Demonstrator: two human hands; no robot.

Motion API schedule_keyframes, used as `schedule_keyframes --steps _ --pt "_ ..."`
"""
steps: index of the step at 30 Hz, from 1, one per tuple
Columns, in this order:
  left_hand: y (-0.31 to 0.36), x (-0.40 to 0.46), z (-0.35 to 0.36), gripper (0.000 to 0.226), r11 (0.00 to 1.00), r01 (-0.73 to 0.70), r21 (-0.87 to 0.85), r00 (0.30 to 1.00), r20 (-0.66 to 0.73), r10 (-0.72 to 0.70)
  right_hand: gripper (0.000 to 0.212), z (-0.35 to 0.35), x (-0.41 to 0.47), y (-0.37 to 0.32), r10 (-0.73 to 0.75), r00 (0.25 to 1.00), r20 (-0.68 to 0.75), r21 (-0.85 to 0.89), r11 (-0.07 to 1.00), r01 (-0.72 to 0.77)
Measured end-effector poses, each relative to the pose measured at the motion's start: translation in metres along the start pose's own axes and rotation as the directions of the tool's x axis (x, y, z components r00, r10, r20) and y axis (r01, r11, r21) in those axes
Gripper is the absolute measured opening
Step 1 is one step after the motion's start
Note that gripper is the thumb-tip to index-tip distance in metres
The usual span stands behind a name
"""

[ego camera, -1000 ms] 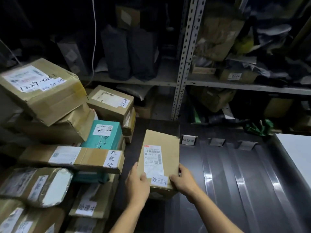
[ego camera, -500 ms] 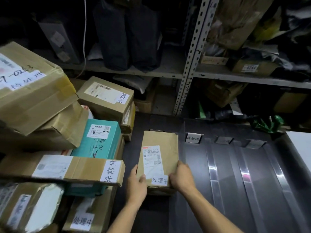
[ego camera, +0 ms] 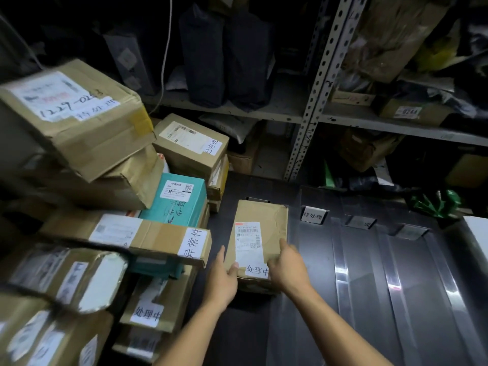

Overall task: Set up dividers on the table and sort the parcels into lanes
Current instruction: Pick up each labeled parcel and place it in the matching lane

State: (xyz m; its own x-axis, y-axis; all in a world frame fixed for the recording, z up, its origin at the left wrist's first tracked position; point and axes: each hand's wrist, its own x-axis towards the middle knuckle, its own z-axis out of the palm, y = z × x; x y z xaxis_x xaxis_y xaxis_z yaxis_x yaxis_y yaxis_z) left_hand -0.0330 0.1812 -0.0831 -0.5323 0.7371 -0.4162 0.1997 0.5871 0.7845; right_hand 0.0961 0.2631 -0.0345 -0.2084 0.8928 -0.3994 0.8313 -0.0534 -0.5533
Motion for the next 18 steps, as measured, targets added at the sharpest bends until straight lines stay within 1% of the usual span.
schedule_keyframes --steps 3,5,8,11,13,16,18 --pt "0.004 -0.02 -0.009 0.06 0.998 -0.057 -0.034 0.998 -0.039 0.055 0.056 -0.008 -0.023 -0.017 -0.156 0.987 -0.039 0.029 0.987 0.157" --pt "0.007 -0.037 -0.017 0.058 0.995 -0.094 -0.044 0.993 -0.077 0.09 0.056 -0.012 -0.039 -0.032 -0.25 0.967 -0.042 0.073 0.965 0.253" --pt "0.011 -0.065 -0.036 0.049 0.986 -0.167 -0.015 0.973 -0.161 0.162 0.056 -0.016 -0.062 -0.059 -0.384 0.922 -0.056 0.118 0.914 0.388" --pt "0.017 -0.093 -0.06 0.038 0.983 -0.18 -0.042 0.965 -0.201 0.169 0.052 -0.022 -0.082 -0.093 -0.501 0.861 -0.088 0.163 0.845 0.509" --pt "0.023 -0.112 -0.075 0.031 0.98 -0.193 -0.045 0.96 -0.217 0.179 0.048 -0.025 -0.091 -0.114 -0.552 0.829 -0.092 0.184 0.809 0.559" --pt "0.031 -0.128 -0.093 0.021 0.976 -0.219 -0.011 0.945 -0.253 0.209 0.051 -0.026 -0.099 -0.137 -0.574 0.816 -0.067 0.181 0.797 0.576" --pt "0.041 -0.133 -0.109 0.019 0.964 -0.267 0.0 0.918 -0.305 0.254 0.051 -0.027 -0.101 -0.149 -0.584 0.808 -0.082 0.193 0.786 0.588"
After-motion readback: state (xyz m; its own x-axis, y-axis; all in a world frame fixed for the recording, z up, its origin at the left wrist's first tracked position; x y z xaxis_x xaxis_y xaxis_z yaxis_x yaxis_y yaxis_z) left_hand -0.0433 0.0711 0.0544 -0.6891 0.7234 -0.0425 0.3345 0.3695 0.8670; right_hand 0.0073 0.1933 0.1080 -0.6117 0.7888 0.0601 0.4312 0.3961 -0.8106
